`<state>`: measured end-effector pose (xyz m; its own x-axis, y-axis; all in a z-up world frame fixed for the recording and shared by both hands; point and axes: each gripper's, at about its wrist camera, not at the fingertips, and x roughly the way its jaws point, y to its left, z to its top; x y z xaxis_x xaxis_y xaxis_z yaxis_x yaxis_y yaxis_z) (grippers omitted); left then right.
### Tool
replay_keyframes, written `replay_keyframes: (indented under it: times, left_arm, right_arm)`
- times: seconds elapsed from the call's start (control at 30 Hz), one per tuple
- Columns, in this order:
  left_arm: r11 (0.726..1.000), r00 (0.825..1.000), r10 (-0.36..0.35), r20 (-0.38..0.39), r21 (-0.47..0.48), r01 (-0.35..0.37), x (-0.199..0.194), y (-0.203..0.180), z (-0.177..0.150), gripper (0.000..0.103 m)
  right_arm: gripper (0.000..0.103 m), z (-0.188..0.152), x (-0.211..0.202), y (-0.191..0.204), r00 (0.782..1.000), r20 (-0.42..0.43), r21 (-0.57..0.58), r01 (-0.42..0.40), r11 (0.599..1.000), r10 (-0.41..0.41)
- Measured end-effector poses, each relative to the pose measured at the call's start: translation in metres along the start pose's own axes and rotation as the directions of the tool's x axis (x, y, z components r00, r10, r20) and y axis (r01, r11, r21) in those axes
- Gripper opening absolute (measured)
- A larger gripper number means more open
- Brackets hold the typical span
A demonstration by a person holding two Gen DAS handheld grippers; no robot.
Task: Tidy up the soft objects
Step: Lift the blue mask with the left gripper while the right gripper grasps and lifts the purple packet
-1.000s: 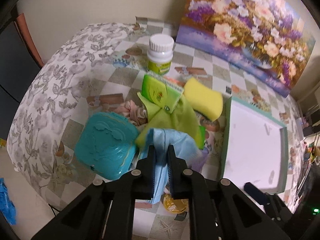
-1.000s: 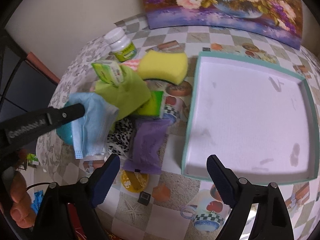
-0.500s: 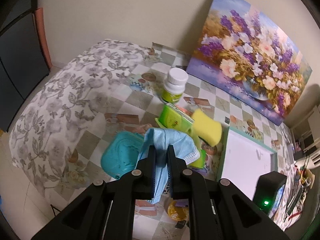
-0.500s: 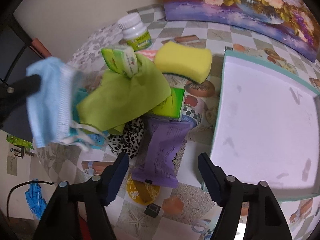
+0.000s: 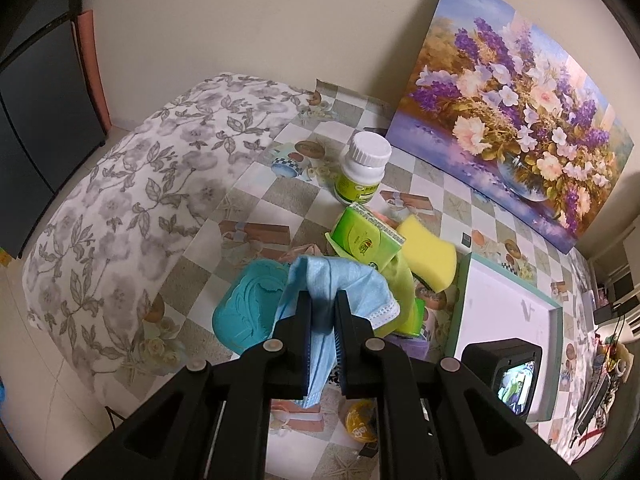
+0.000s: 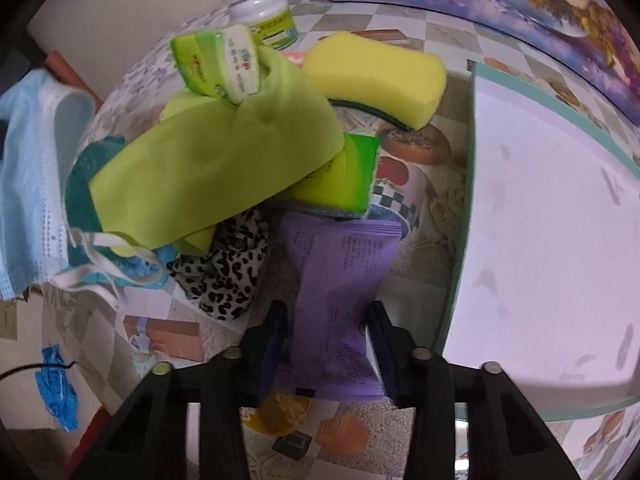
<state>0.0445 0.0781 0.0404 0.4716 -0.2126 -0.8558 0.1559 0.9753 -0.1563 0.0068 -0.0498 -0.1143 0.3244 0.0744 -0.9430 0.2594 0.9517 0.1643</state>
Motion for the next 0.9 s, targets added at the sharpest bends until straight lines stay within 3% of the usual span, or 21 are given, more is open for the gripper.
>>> replay_keyframes:
  times: [0.43, 0.9]
  left_arm:
    - [0.999, 1.000, 0.029, -0.010, 0.025, -0.029, 0.005, -0.007, -0.003, 0.011]
    - [0.997, 0.999, 0.052, 0.007, 0.058, -0.052, 0.000, -0.024, -0.006, 0.011]
  right_arm:
    - [0.032, -0.006, -0.032, 0.002, 0.996, 0.070, 0.020, -0.063, 0.998, 0.062]
    - [0.032, -0.008, -0.096, -0.037, 0.979, 0.181, 0.058, -0.105, 0.993, 0.093]
